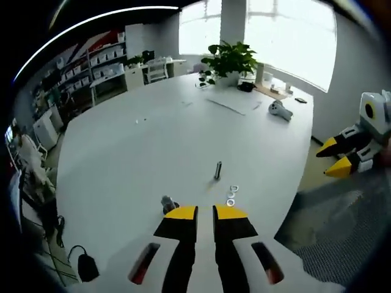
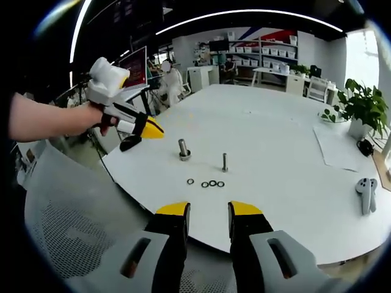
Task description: Place the washer onto the threaded stud by aligning its center hole with the stud, sliding it down to the base, and recovering from edge contact or off-axis alignment until the washer reaches the visible bottom stop.
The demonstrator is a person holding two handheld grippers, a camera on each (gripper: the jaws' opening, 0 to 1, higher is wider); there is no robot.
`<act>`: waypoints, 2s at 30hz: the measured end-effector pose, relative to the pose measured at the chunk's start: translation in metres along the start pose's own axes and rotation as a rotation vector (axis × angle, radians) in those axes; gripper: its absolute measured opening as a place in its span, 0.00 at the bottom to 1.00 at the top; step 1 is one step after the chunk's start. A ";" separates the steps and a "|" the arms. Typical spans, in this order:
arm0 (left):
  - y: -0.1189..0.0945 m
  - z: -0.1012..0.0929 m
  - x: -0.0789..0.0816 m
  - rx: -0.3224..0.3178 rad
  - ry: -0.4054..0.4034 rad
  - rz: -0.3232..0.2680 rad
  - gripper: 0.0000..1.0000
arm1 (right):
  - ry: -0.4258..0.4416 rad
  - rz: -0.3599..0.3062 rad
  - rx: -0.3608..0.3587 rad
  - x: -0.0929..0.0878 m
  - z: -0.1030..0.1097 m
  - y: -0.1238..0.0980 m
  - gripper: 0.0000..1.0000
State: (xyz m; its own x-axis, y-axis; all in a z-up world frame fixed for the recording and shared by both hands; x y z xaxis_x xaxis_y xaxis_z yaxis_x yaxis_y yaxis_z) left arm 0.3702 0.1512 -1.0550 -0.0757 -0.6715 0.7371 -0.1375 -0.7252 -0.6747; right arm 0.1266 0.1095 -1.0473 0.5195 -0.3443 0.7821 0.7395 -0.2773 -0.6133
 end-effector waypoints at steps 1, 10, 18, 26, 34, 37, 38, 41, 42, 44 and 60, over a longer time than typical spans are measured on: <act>-0.006 -0.003 -0.001 -0.001 -0.048 -0.020 0.10 | 0.000 0.000 0.001 0.000 0.000 0.000 0.28; -0.030 -0.015 -0.009 0.007 -0.049 -0.051 0.15 | 0.011 0.000 -0.007 0.000 0.000 0.000 0.28; -0.045 -0.003 -0.014 0.019 -0.118 -0.088 0.17 | 0.018 0.030 -0.027 -0.004 -0.002 -0.001 0.28; -0.070 -0.013 -0.019 0.024 -0.142 -0.119 0.20 | 0.018 0.021 -0.021 -0.003 -0.003 -0.001 0.28; -0.081 -0.016 -0.034 0.005 -0.052 -0.076 0.22 | 0.020 0.057 -0.047 -0.007 -0.006 -0.001 0.28; -0.086 -0.016 -0.034 0.000 -0.080 -0.096 0.23 | 0.018 0.065 -0.050 -0.009 -0.007 0.000 0.28; -0.087 -0.016 -0.035 0.003 -0.075 -0.093 0.23 | 0.017 0.069 -0.052 -0.009 -0.007 0.000 0.28; -0.092 -0.015 -0.039 0.013 -0.087 -0.099 0.23 | 0.018 0.075 -0.055 -0.010 -0.007 0.000 0.29; -0.093 -0.015 -0.039 0.013 -0.097 -0.106 0.23 | 0.016 0.077 -0.055 -0.011 -0.007 0.001 0.29; -0.096 -0.017 -0.042 0.012 -0.099 -0.110 0.23 | 0.012 0.084 -0.056 -0.011 -0.007 0.001 0.29; -0.119 -0.011 -0.059 0.025 -0.121 -0.133 0.24 | 0.006 0.089 -0.069 -0.013 -0.008 0.002 0.29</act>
State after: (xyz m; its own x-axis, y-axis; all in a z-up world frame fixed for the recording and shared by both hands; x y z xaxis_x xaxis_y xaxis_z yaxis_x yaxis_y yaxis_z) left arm 0.3805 0.2788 -1.0175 0.0611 -0.5821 0.8108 -0.1135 -0.8111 -0.5737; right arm 0.1176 0.1062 -1.0600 0.5792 -0.3759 0.7234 0.6589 -0.3066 -0.6869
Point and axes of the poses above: the point that each gripper's makers call its tool centre point, and the gripper's own axes: y roughly forward along the fingers, z roughly to its left, x roughly out of its top, the point moved 6 cm from there along -y, roughly backward along the fingers, and after that the axes turned 2 degrees about x, right-handed, at the moved point
